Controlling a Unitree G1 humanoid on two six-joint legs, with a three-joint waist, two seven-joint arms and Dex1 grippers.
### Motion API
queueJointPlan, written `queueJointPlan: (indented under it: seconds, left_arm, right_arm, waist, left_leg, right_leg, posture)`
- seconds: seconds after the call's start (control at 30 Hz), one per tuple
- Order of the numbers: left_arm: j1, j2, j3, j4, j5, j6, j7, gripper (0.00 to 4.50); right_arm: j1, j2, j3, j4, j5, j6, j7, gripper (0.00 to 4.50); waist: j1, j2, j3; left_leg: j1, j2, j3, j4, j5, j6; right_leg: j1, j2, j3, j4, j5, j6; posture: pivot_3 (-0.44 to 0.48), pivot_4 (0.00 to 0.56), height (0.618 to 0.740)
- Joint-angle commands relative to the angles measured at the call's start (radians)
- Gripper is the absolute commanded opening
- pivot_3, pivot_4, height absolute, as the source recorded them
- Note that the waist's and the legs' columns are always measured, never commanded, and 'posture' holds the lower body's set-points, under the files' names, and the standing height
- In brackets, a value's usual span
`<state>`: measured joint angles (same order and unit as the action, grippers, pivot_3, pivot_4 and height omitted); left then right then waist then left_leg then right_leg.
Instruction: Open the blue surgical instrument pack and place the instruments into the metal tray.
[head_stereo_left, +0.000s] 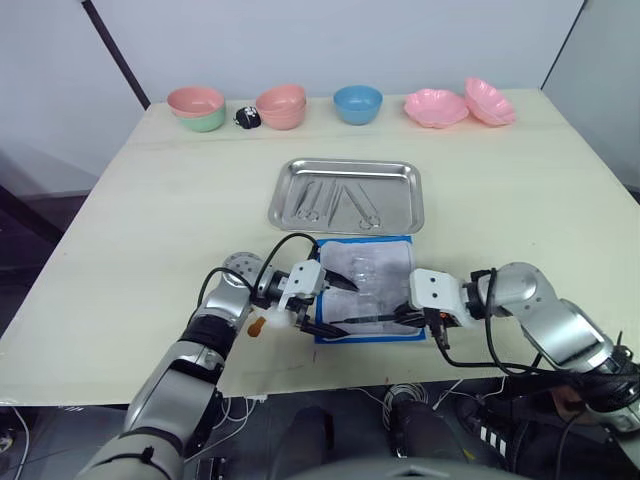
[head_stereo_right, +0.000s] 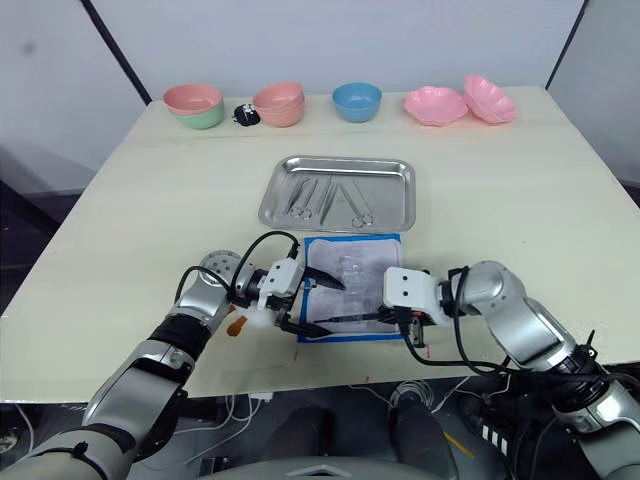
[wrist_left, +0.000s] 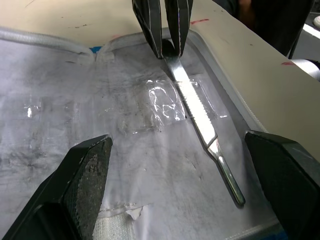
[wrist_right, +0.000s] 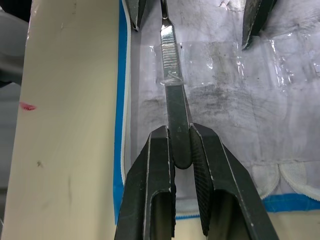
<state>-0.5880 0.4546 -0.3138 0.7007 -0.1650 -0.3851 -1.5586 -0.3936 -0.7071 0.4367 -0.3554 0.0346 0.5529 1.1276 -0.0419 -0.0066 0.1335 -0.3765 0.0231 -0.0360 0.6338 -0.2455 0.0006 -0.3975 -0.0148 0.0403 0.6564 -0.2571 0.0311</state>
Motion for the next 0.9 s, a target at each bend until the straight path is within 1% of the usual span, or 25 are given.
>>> queueJointPlan:
  seconds: [0.03, 0.37, 0.6, 0.67, 0.77, 0.9]
  left_arm:
    - [0.067, 0.02, -0.053, 0.073, 0.09, 0.018, -0.006, 4.5]
    - [0.069, 0.019, -0.053, 0.073, 0.091, 0.019, -0.003, 4.5]
    - [0.067, 0.015, -0.055, 0.079, 0.092, 0.016, -0.003, 4.5]
    - [0.067, 0.014, -0.055, 0.08, 0.093, 0.015, -0.004, 4.5]
    - [0.066, 0.014, -0.052, 0.083, 0.091, 0.016, -0.001, 4.5]
    - [0.069, 0.015, -0.049, 0.083, 0.09, 0.018, 0.002, 4.5]
  right_arm:
    - [-0.024, -0.025, -0.012, -0.048, -0.01, -0.012, -0.002, 0.04]
    - [-0.008, -0.086, -0.044, -0.04, -0.007, -0.051, 0.004, 0.04]
    - [0.019, -0.161, -0.095, -0.012, 0.014, -0.097, 0.019, 0.04]
    - [0.034, -0.174, -0.12, -0.004, 0.031, -0.12, 0.022, 0.04]
    - [0.065, -0.182, -0.188, -0.029, 0.109, -0.088, 0.034, 0.04]
    - [0.121, -0.25, -0.26, -0.03, 0.133, -0.121, 0.057, 0.04]
  waist:
    - [0.0, 0.0, 0.001]
    - [0.0, 0.0, 0.002]
    - [0.001, -0.002, 0.003]
    - [0.001, -0.003, 0.004]
    - [0.001, -0.003, 0.005]
    - [0.002, -0.002, 0.005]
  left_leg:
    - [0.0, 0.0, 0.0, 0.0, 0.0, 0.0]
    - [0.0, 0.0, 0.0, 0.0, 0.0, 0.0]
    - [-0.001, 0.0, 0.0, 0.0, 0.0, 0.0]
    - [-0.001, 0.0, 0.0, 0.0, 0.0, 0.0]
    - [-0.001, 0.0, 0.001, 0.0, 0.0, 0.0]
    - [-0.001, -0.001, 0.001, 0.0, 0.0, 0.0]
  right_leg:
    - [0.0, 0.0, 0.0, 0.0, 0.0, 0.0]
    - [0.0, 0.0, 0.0, -0.001, 0.0, 0.0]
    - [0.0, -0.001, 0.0, -0.001, 0.0, 0.0]
    - [0.0, -0.001, 0.0, -0.001, 0.0, 0.0]
    - [0.0, -0.001, 0.0, -0.001, 0.0, 0.0]
    - [0.0, -0.001, 0.0, -0.002, 0.0, 0.0]
  posture:
    - [0.0, 0.15, 0.74]
    - [0.0, 0.15, 0.74]
    - [0.0, 0.15, 0.74]
    - [0.0, 0.15, 0.74]
    - [0.0, 0.15, 0.74]
    - [0.0, 0.15, 0.74]
